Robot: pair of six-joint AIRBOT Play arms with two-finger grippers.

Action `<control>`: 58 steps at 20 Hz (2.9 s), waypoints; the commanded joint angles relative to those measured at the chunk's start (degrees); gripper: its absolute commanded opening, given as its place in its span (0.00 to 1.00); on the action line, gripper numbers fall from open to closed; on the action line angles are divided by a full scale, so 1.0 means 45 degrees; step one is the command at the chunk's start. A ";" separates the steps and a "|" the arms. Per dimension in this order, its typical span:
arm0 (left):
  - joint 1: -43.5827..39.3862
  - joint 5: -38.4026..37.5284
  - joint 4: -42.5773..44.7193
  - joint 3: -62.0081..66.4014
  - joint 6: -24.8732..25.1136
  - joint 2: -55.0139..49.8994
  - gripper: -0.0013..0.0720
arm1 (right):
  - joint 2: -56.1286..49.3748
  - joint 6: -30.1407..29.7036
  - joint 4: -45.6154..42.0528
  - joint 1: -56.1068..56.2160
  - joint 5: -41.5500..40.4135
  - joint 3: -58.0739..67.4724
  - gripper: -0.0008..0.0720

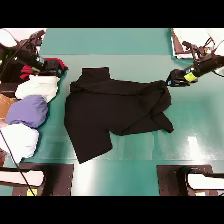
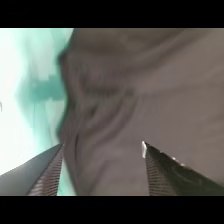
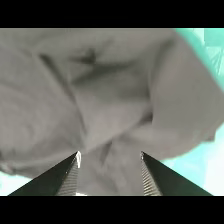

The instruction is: Fold the shirts.

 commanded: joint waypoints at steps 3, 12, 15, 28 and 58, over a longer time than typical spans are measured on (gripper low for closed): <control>0.0262 0.0942 0.0510 -0.6649 -0.0102 0.3609 0.81 | 0.2958 -0.0151 0.0029 -0.0049 -0.0126 -0.3274 0.61; 0.0262 0.3769 -0.1802 -1.2152 0.0296 0.4809 0.81 | 0.5207 -0.0121 0.0019 -0.0049 -0.0957 -0.4736 0.61; 0.0262 0.4245 -0.2443 -1.2386 0.0675 0.4804 0.67 | 0.5212 -0.0092 0.0024 -0.0049 -0.0855 -0.4736 0.61; 0.0262 0.3381 -0.2438 -1.0307 0.0952 0.4925 0.05 | 0.4998 0.0330 -0.2608 -0.0646 -0.0321 -0.8116 0.88; 0.0262 0.2705 -0.2370 0.6416 -0.0816 0.9160 0.05 | 0.8874 0.0515 0.0010 -0.4420 -0.0350 0.4964 0.03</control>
